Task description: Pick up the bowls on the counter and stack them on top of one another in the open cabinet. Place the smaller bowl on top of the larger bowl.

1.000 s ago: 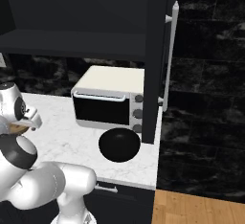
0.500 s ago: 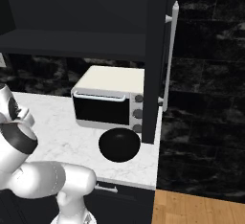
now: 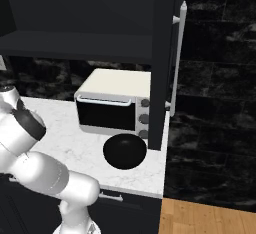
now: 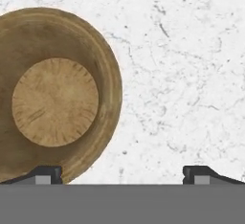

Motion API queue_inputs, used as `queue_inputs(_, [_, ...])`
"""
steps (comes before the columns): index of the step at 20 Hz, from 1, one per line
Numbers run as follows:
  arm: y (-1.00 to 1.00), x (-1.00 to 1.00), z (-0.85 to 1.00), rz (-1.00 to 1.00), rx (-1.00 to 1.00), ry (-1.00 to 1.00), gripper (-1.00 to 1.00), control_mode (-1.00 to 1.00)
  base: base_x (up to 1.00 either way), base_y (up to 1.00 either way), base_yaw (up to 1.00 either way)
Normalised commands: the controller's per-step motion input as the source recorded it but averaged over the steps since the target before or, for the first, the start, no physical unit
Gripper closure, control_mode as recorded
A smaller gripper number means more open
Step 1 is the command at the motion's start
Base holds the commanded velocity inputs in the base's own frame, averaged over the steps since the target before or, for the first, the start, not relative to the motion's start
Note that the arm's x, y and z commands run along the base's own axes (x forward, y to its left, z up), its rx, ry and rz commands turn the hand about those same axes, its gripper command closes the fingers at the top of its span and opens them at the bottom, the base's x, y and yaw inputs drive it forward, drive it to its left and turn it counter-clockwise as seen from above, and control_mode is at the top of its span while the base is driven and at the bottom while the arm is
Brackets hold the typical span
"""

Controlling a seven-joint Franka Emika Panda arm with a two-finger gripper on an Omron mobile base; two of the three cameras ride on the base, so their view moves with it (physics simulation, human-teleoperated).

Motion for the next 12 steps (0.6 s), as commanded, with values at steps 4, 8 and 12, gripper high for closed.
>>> queue_inputs(4, [0.04, 0.07, -0.39, 0.00, 0.00, 0.03, -1.00, -1.00, 0.00, 0.00, 0.00])
queue_inputs(8, [0.07, 0.00, -0.07, 0.00, 0.00, 0.00, -1.00, -1.00, 0.00, 0.00, 0.00])
queue_inputs(12, [0.16, 0.00, -0.11, 0.00, 0.00, -0.01, -1.00, -1.00, 0.00, 0.00, 0.00])
